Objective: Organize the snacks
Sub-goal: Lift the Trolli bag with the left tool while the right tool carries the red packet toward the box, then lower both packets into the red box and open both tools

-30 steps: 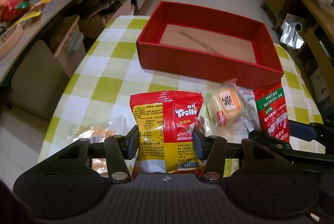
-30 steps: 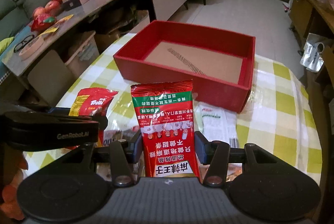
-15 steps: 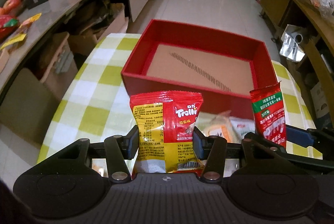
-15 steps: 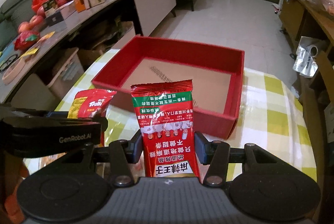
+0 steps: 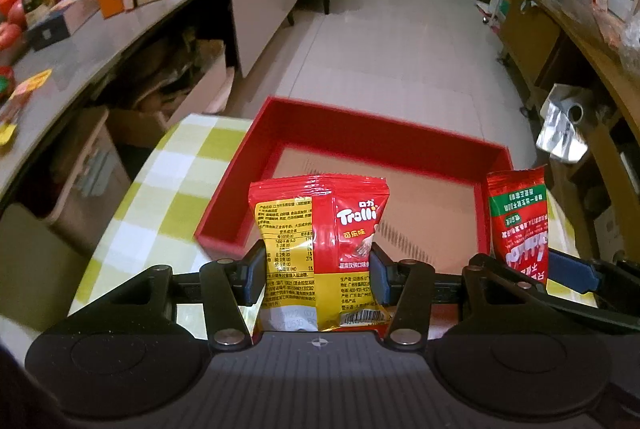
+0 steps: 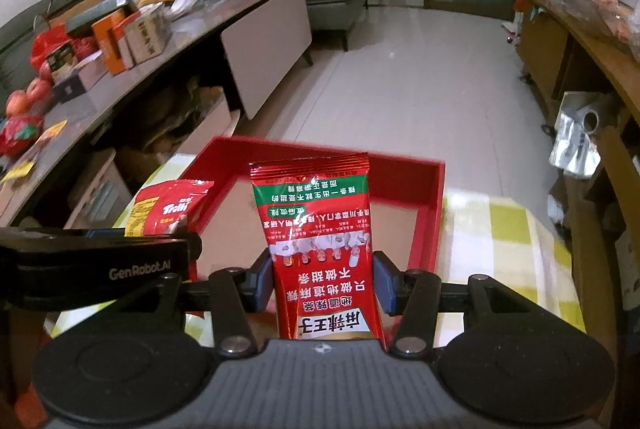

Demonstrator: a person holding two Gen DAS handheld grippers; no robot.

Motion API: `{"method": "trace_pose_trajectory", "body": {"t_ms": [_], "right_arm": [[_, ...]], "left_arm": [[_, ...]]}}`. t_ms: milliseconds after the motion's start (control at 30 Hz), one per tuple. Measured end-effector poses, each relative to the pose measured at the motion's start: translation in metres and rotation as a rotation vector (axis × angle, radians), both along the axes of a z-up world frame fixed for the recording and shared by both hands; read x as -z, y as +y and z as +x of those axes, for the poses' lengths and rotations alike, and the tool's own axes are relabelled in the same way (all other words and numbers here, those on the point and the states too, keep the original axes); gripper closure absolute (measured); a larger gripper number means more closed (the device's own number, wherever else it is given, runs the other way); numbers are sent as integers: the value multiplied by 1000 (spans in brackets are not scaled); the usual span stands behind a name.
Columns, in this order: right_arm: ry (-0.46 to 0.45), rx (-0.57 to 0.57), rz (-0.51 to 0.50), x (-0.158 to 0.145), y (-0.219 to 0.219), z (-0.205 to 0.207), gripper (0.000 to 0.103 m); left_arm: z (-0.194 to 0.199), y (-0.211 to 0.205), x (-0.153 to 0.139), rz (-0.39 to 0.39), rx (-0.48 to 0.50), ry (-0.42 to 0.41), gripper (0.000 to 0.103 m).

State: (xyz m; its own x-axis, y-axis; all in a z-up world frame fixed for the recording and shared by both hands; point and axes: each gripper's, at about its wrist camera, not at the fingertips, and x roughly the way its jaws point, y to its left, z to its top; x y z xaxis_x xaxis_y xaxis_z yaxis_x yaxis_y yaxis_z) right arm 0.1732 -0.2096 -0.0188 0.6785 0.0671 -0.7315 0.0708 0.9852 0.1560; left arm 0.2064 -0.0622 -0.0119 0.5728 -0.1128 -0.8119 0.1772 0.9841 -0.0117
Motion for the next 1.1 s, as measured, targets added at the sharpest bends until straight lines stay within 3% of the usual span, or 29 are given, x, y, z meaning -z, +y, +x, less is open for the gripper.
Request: {"method": "trace_pose_trajectory", "body": {"t_ms": [300,567,867,967,1100], "right_arm": [[-37,45,95,24,-20,51,43],[15,35,85,62,-21,78,43],[61,44,73,84,-20,88,43],[63,35,62,86,-19,89,43],[53,44,59,86,-18,89,42]], "left_arm": [[44,-15,9,20,-35,-30,45],[70,-22,48,66,-53,23,45],[76,-23,69,98,-58,69,43],[77,-23,73,99,-68,82,41],[76,-23,71,138,-84,57,30]]}}
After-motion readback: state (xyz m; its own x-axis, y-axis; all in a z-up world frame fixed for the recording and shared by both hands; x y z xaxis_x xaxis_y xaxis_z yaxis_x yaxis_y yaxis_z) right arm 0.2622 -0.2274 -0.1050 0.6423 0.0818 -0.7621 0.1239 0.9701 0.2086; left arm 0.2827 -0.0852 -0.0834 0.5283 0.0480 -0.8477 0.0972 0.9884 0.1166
